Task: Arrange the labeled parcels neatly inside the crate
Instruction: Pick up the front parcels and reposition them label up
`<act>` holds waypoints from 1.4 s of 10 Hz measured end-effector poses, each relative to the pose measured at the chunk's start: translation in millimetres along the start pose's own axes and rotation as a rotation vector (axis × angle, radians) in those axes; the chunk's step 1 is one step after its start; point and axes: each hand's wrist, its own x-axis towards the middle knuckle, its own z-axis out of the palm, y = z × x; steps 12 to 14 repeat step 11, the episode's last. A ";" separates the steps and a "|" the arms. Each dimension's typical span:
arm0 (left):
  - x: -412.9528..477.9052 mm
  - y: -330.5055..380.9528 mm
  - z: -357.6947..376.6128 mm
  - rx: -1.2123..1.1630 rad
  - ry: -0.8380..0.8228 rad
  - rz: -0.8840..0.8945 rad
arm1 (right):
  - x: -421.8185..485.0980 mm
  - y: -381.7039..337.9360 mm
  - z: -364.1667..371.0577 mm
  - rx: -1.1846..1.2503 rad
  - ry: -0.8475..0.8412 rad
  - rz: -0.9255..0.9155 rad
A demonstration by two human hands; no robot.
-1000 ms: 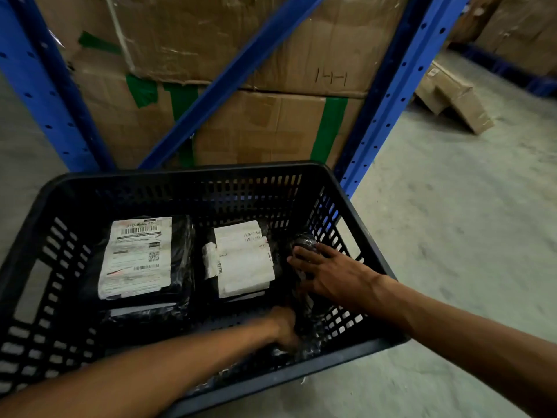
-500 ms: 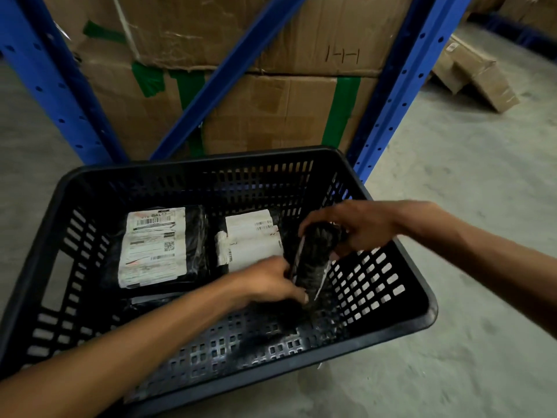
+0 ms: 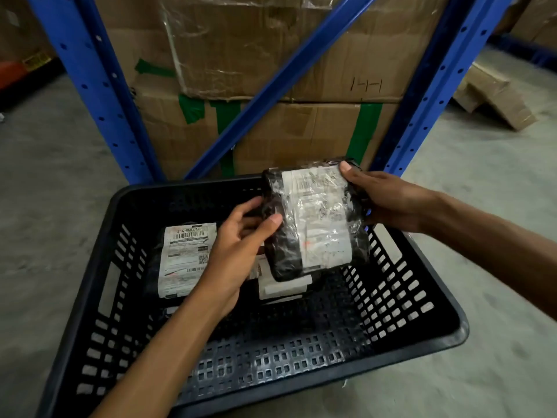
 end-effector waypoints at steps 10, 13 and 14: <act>41.2 -50.5 4.9 1.038 0.046 -0.230 | 61.7 87.4 88.7 -0.632 0.010 0.125; 26.8 -30.1 -6.3 0.963 0.058 -0.106 | 42.1 58.4 82.8 -0.812 -0.012 0.076; 26.8 -30.1 -6.3 0.963 0.058 -0.106 | 42.1 58.4 82.8 -0.812 -0.012 0.076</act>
